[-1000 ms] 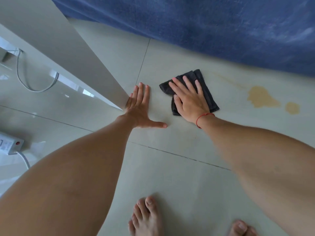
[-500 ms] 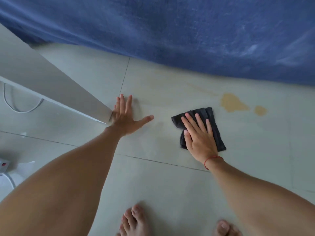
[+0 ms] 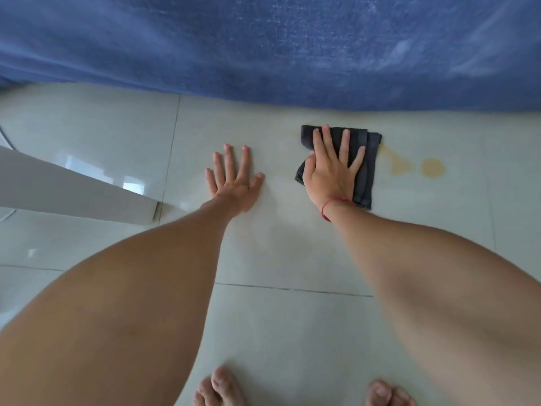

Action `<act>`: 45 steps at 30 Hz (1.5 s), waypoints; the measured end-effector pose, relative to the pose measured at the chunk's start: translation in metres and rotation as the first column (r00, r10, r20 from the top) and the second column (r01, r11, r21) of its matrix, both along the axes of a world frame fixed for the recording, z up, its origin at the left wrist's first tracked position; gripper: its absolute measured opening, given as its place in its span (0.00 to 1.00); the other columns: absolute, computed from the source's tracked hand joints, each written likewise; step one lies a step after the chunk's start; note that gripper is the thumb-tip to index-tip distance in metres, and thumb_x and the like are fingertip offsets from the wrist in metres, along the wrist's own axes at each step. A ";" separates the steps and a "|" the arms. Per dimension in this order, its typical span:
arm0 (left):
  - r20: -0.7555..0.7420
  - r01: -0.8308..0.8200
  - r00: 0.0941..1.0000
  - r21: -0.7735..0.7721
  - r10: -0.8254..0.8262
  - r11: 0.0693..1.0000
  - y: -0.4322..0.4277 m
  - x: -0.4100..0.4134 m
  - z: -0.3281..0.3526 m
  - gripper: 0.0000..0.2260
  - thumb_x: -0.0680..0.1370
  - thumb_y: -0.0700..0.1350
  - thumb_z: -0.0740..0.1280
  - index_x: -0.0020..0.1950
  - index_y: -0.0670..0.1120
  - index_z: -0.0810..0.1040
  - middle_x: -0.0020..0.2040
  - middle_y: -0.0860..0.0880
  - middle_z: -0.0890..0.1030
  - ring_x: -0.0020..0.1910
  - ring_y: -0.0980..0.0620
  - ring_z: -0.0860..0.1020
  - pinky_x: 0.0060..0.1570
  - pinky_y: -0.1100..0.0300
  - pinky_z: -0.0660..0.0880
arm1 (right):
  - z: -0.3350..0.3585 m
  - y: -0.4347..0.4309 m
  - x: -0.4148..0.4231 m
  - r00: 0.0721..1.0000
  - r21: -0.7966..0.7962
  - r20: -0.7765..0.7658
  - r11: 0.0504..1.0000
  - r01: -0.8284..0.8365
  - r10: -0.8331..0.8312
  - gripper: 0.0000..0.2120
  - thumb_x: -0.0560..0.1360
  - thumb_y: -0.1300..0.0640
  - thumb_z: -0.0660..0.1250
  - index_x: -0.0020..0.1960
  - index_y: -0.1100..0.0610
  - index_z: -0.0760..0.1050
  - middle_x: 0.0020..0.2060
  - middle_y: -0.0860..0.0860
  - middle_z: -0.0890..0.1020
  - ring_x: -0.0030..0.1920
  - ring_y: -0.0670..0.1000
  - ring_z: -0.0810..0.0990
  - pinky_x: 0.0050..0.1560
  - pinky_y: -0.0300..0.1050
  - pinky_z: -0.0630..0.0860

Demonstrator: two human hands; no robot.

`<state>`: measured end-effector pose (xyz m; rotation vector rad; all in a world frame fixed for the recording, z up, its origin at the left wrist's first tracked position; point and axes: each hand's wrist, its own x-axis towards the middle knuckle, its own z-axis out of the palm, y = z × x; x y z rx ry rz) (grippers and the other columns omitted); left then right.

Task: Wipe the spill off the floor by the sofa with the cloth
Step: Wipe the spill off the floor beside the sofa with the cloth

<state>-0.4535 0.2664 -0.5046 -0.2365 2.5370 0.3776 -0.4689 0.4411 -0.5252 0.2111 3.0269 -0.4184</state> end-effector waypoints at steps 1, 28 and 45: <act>0.003 -0.005 1.000 0.000 0.005 1.000 0.000 0.000 0.000 0.29 0.81 0.60 0.46 0.77 0.57 0.35 0.77 0.50 0.30 0.76 0.47 0.30 0.73 0.48 0.32 | 0.000 -0.008 -0.002 0.999 -0.008 -0.006 0.999 -0.034 0.034 0.24 0.80 0.52 0.50 0.76 0.48 0.58 0.77 0.43 0.58 0.78 0.56 0.50 0.74 0.66 0.42; 0.007 -0.043 0.999 0.011 0.043 0.999 0.001 -0.002 0.004 0.28 0.82 0.54 0.46 0.78 0.54 0.34 0.78 0.51 0.31 0.76 0.49 0.31 0.74 0.47 0.32 | 0.000 -0.025 0.026 0.963 -0.024 -0.050 0.964 -0.266 0.264 0.24 0.78 0.52 0.52 0.74 0.49 0.64 0.74 0.45 0.65 0.76 0.56 0.59 0.74 0.63 0.48; 0.017 0.068 0.998 0.002 -0.068 0.998 0.087 -0.014 0.004 0.29 0.82 0.54 0.45 0.78 0.49 0.34 0.78 0.52 0.32 0.77 0.48 0.32 0.73 0.48 0.32 | 0.003 0.100 0.040 0.907 -0.032 0.060 0.907 0.419 -0.417 0.25 0.80 0.51 0.49 0.77 0.46 0.55 0.78 0.43 0.54 0.78 0.53 0.47 0.74 0.64 0.40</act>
